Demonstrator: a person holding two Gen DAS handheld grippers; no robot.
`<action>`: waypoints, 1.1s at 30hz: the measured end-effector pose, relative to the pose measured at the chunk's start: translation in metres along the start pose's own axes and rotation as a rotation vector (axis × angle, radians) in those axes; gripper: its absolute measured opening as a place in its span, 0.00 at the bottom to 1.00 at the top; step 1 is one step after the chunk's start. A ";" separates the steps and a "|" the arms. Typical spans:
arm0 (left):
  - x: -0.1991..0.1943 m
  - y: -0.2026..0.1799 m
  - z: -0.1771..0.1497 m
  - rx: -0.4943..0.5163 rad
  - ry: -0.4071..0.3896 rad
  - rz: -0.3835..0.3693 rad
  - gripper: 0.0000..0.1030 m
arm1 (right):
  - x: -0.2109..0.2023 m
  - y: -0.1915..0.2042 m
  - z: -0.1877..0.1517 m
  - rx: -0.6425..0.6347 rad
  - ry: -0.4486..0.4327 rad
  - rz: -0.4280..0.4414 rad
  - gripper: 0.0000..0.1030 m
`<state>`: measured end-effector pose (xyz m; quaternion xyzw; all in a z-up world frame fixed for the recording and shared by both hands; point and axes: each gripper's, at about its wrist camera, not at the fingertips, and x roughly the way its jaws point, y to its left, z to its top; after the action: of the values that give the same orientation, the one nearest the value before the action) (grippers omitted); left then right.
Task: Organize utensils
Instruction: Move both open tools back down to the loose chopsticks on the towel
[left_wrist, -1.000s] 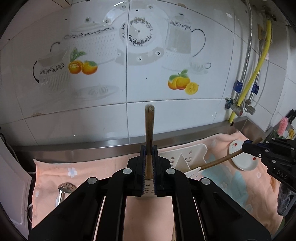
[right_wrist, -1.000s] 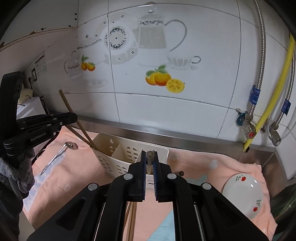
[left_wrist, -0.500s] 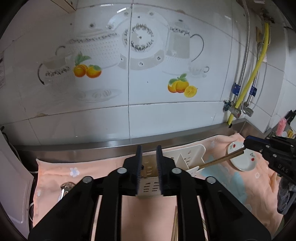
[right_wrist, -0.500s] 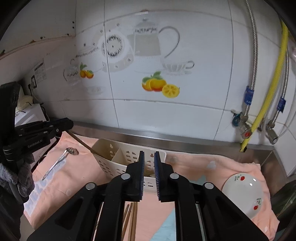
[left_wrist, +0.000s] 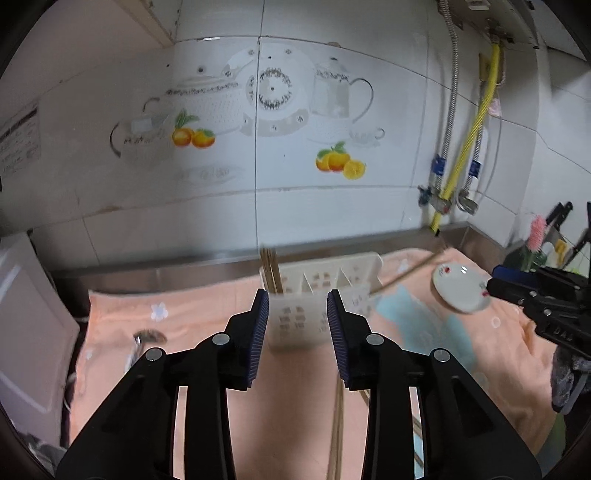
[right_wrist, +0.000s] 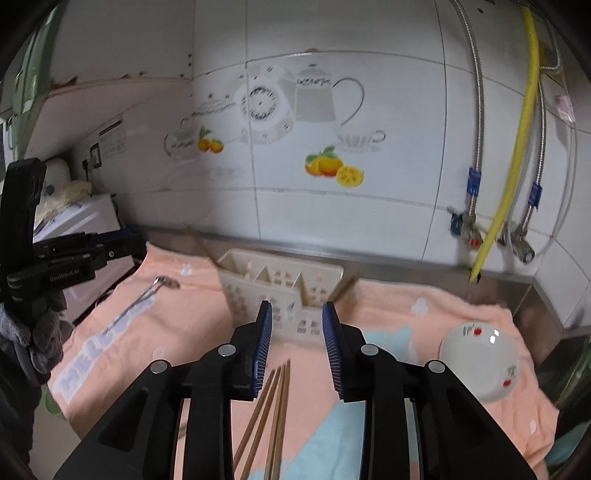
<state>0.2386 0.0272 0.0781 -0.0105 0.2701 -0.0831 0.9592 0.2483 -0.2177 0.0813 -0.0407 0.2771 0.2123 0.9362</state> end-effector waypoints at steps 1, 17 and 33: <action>-0.004 -0.001 -0.009 0.002 0.007 -0.003 0.33 | -0.003 0.002 -0.012 0.004 0.005 0.004 0.27; -0.004 0.004 -0.135 -0.034 0.168 -0.049 0.33 | 0.007 0.019 -0.140 0.037 0.137 0.012 0.27; 0.010 0.016 -0.192 -0.091 0.284 -0.051 0.33 | 0.053 0.023 -0.198 0.047 0.265 0.007 0.17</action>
<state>0.1499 0.0457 -0.0918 -0.0489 0.4063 -0.0959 0.9074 0.1796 -0.2153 -0.1135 -0.0457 0.4036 0.2015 0.8913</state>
